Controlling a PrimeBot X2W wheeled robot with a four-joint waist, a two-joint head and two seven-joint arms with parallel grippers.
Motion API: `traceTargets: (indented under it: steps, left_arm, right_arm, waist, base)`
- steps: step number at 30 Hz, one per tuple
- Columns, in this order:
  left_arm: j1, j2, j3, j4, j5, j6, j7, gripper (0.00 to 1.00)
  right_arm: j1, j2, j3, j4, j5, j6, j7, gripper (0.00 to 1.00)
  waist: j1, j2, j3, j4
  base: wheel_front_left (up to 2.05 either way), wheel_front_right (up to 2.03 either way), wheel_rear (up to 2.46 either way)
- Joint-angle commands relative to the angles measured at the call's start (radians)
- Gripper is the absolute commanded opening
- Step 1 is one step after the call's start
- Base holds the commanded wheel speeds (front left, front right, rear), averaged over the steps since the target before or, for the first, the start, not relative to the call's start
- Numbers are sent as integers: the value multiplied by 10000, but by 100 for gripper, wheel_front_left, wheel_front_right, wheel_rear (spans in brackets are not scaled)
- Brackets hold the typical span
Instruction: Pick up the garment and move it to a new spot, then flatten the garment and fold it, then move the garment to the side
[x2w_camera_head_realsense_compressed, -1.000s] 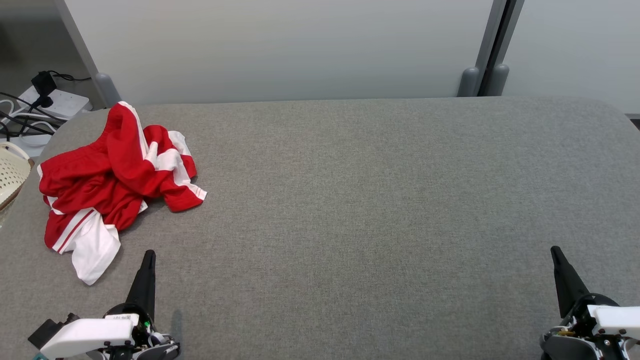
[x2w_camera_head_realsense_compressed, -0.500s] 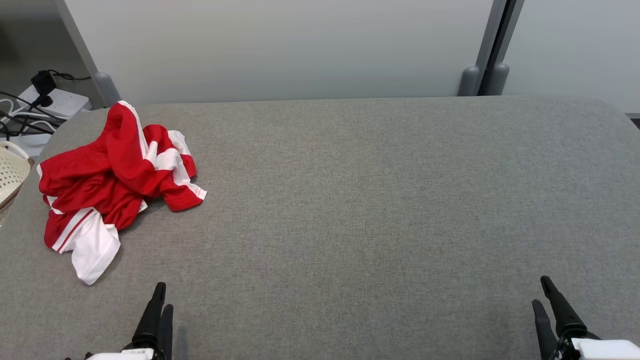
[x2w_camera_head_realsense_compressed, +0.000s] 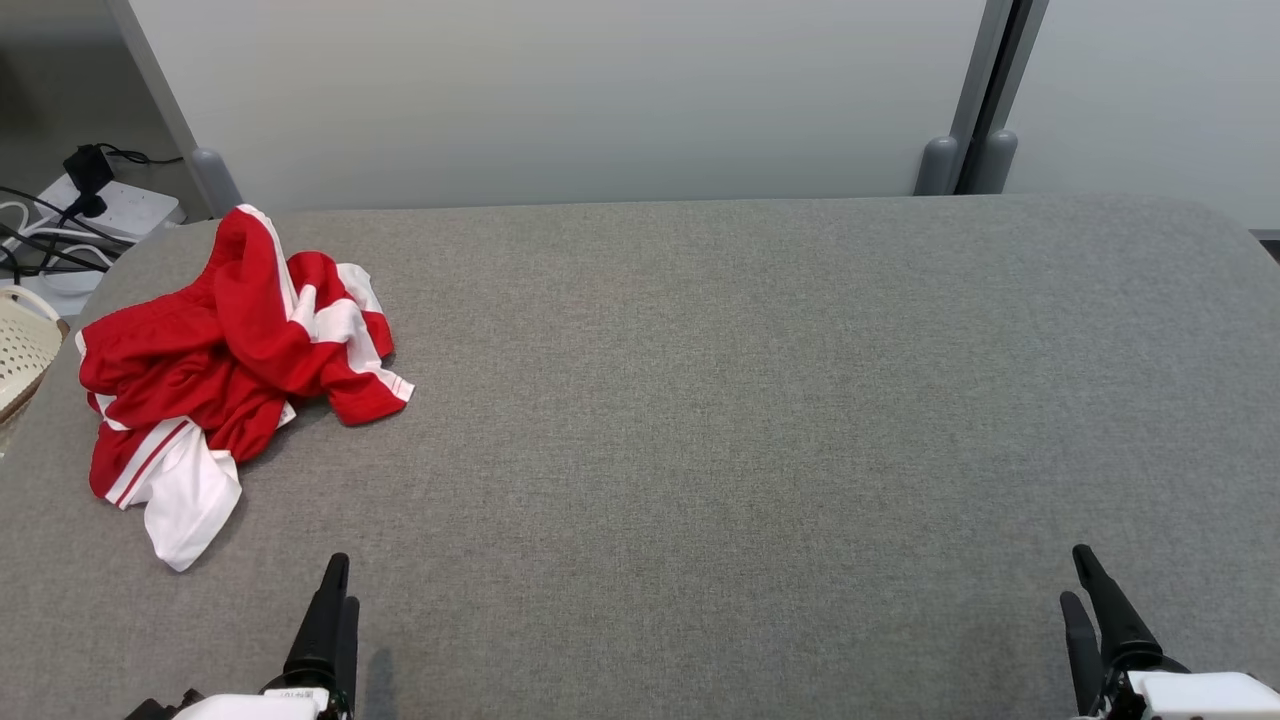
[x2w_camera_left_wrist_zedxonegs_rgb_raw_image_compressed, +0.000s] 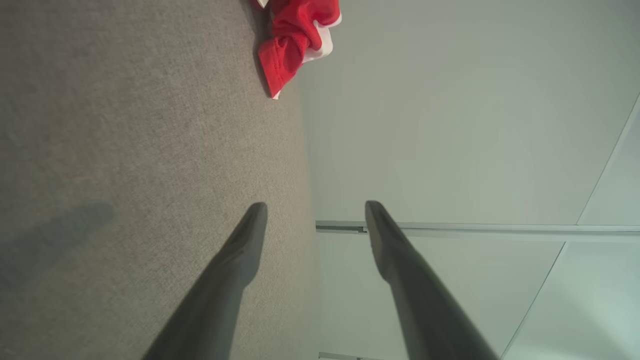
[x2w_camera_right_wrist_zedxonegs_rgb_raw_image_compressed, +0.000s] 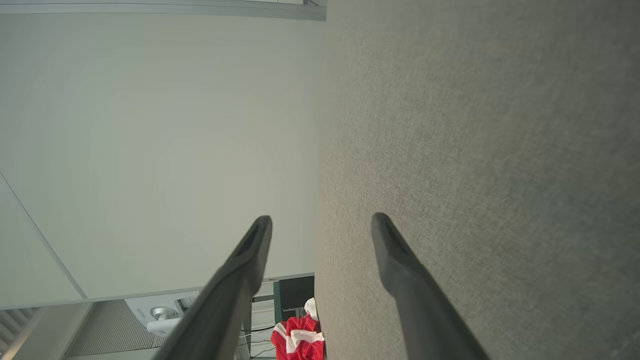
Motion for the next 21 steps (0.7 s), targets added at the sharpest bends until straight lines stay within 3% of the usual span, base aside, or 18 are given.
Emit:
traceTargets:
  steps: [1, 21]
  left_arm:
    - [-515, 166, -65, -338, 267, -21, -83, 100]
    - [-687, 122, -173, -998, 3514, -35, -686, 100]
  right_arm:
    - [-381, -211, 99, -336, -185, 2, -163, 100]
    - [-616, -273, 561, -622, -3106, 5, -756, 100]
  waist:
    - [-2, 0, -3, -4]
    - [-3, 0, -56, -38]
  base:
    - [0, 0, 0]
    - [0, 0, 0]
